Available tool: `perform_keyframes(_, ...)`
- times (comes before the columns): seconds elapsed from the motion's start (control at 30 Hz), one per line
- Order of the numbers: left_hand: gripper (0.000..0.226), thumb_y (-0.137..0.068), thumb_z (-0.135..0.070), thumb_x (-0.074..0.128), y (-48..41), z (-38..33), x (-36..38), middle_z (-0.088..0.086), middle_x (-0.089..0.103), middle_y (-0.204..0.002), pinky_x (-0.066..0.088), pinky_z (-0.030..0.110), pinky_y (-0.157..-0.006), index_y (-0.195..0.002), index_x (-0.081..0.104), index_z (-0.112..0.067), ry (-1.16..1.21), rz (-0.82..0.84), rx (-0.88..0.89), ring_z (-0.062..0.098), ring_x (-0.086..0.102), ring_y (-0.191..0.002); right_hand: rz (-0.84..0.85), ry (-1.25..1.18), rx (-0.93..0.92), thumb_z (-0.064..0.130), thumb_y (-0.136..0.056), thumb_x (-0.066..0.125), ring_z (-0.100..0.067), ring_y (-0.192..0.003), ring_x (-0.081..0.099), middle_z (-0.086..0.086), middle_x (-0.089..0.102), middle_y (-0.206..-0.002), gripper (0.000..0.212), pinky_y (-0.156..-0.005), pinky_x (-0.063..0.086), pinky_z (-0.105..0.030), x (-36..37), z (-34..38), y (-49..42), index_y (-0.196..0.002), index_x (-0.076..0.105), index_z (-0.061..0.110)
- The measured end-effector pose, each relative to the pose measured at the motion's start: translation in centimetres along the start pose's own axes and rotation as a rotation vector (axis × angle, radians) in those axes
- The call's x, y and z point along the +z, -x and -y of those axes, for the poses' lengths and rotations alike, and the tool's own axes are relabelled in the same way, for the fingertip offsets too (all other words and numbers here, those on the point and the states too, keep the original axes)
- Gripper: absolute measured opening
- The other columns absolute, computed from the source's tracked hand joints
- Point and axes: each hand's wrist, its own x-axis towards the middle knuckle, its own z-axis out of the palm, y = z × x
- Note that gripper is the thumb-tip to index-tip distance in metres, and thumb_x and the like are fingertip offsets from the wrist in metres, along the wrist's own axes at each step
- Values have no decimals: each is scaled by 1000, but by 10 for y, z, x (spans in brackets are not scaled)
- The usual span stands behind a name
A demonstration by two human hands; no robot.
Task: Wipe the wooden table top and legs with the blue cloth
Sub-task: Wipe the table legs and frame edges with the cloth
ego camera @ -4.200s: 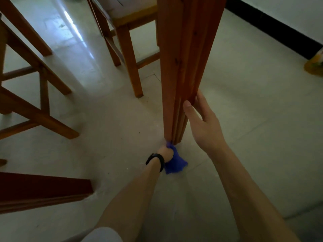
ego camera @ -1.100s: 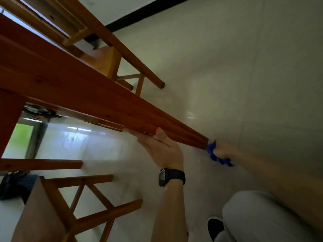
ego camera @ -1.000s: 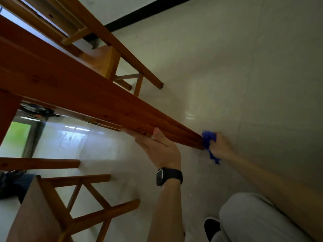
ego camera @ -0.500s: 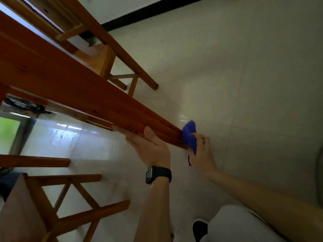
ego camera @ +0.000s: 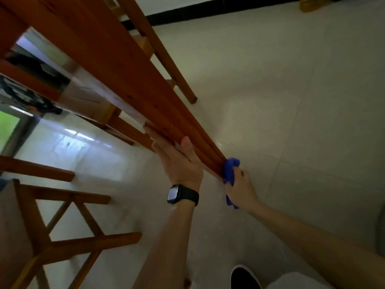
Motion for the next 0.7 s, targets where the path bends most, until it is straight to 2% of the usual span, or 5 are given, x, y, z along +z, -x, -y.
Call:
perform_keyframes(0.1,82,-96,-65,25,4,6,-2,3,34,-143,42,22,-85,-152,-8,-15,8,14,0,-1,42,-112,492,183,109,11,-85,56,-17,-87,65,-7,66,-100,23,-79,54,-35,-11,-22,11,-106,61,18)
perform_keyframes(0.2,83,-100,-53,34,6,0,-10,-8,28,-136,41,23,-88,-154,-5,-4,-29,67,-67,-12,35,-110,451,17,134,10,-85,54,-14,-74,65,-1,68,-82,17,-65,53,-32,-35,-24,40,-87,61,26)
perform_keyframes(0.4,84,-102,-31,48,10,-48,-46,1,19,-158,38,29,-104,-154,-16,-19,-52,310,-328,24,43,-134,500,0,196,7,-86,53,-15,-84,71,2,73,-87,21,-79,57,-40,-87,21,90,-92,65,24)
perform_keyframes(0.57,58,-101,-26,47,43,-63,-109,7,46,-146,42,43,-106,-154,24,-25,-409,1001,-743,28,50,-125,369,23,193,3,-82,52,-16,-82,71,-1,74,-87,25,-79,57,-41,-144,83,186,-96,67,16)
perform_keyframes(0.7,21,-102,-29,43,66,-127,-189,8,60,-112,51,43,-94,-114,57,-20,-525,1343,-801,29,57,-96,318,107,197,16,-76,54,-19,-92,66,-1,72,-103,40,-78,49,-30,-187,133,278,-115,65,22)
